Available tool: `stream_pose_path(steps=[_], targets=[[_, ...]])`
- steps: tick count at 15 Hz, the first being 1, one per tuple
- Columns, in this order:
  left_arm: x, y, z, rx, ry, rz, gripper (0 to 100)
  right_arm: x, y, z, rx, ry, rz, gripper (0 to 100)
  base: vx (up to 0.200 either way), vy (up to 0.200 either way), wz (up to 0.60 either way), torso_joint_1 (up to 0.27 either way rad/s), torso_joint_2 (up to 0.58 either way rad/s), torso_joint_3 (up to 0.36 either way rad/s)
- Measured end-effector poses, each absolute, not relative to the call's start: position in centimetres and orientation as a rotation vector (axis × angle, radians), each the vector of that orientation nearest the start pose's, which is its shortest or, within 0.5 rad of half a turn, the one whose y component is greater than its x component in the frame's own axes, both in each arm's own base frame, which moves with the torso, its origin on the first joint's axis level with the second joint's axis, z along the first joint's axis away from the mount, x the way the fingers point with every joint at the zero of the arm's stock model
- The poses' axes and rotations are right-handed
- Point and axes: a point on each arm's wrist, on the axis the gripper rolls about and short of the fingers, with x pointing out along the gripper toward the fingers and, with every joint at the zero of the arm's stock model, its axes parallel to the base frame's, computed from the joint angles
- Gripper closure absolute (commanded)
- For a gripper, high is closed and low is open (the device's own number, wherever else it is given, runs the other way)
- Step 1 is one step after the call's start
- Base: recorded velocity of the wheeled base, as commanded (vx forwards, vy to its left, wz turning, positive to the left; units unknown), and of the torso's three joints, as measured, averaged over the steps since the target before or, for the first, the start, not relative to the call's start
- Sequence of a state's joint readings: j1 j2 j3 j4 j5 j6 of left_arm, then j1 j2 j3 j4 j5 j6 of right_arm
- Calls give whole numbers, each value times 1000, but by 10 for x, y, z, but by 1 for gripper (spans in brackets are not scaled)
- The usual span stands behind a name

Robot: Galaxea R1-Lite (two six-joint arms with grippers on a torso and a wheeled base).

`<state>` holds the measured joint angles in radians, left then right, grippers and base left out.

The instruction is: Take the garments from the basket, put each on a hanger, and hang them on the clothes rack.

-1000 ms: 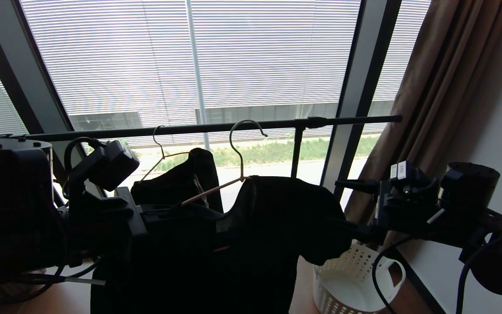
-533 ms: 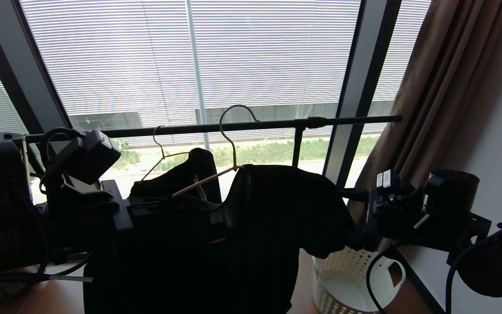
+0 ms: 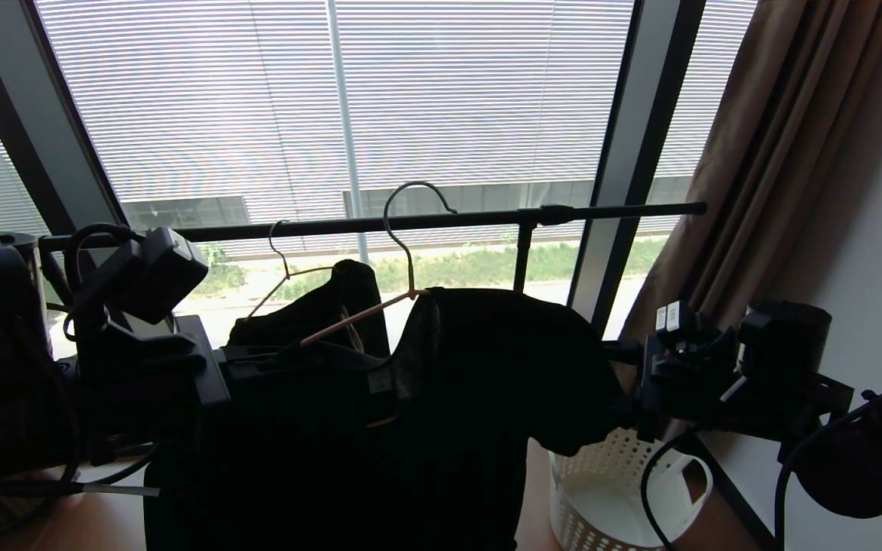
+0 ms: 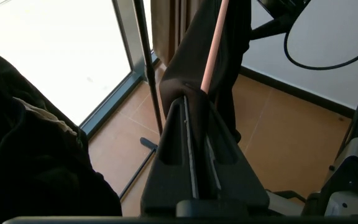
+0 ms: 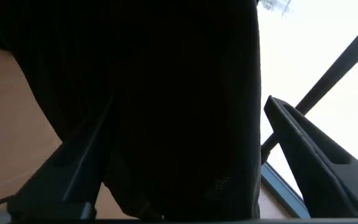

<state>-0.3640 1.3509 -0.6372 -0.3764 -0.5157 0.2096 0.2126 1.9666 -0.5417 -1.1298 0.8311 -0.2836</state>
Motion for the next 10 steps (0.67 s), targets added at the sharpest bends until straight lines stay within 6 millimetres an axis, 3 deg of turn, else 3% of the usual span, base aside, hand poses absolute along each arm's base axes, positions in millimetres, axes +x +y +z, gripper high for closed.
stream_pose_path(steps=[10], targets=[[194, -79, 205, 152, 252, -872, 100, 309, 55, 97, -169, 106, 977, 100, 0, 0, 0, 0, 0, 0]])
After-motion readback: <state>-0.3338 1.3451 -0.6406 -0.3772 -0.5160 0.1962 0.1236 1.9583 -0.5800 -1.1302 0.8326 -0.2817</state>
